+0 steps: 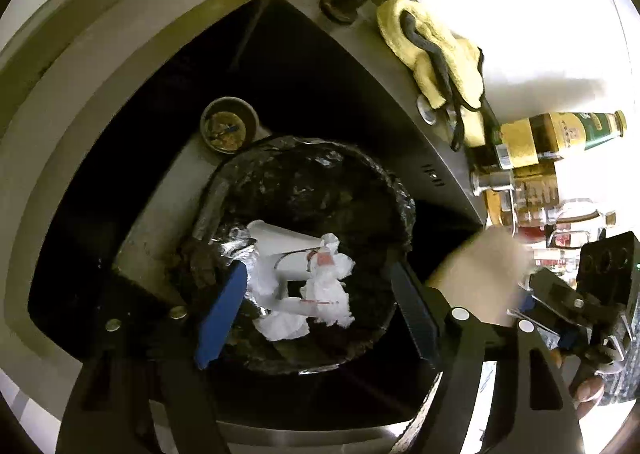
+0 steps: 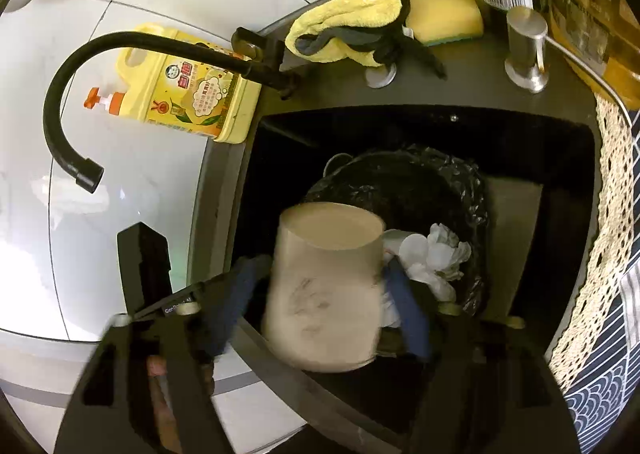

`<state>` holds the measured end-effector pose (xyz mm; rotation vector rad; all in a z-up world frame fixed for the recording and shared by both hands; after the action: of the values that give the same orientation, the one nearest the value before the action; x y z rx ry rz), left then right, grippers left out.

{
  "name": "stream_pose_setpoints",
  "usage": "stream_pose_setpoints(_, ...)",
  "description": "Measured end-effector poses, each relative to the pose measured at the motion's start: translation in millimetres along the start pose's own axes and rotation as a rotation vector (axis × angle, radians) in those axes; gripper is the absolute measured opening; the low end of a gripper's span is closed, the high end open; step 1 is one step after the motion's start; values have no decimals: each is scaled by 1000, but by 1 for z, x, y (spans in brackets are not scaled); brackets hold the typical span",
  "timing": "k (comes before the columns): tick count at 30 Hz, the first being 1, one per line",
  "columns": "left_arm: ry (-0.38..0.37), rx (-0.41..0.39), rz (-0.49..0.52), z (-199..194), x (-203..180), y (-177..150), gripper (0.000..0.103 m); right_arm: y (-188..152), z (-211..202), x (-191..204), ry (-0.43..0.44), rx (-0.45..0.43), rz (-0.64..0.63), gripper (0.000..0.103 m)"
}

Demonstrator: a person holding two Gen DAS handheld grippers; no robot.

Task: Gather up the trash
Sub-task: 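Open the left gripper over the bin while the right gripper drops the tan cup in, then move both grippers back from the bin toward the tablecloth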

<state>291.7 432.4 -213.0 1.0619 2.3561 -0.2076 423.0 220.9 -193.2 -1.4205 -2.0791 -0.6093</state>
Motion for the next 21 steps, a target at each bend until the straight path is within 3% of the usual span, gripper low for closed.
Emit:
stream_pose_setpoints(9,-29,-8,-10,-4,-1,-7,73,-7,-18,-3,11,-29,24,81)
stream_pose_setpoints(21,-111,-36,64,-26,-34,-37,73,-55,-69,-32,-29,-122,60,81)
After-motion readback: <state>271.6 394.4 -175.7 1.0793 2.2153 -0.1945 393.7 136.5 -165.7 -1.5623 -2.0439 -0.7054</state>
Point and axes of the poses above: each gripper's, at about its wrist camera, not at the fingertips, and z roughly the way its jaws point, x to its left, y to its top, the point moved 3 cm from there along z, roughly the way its jaws point
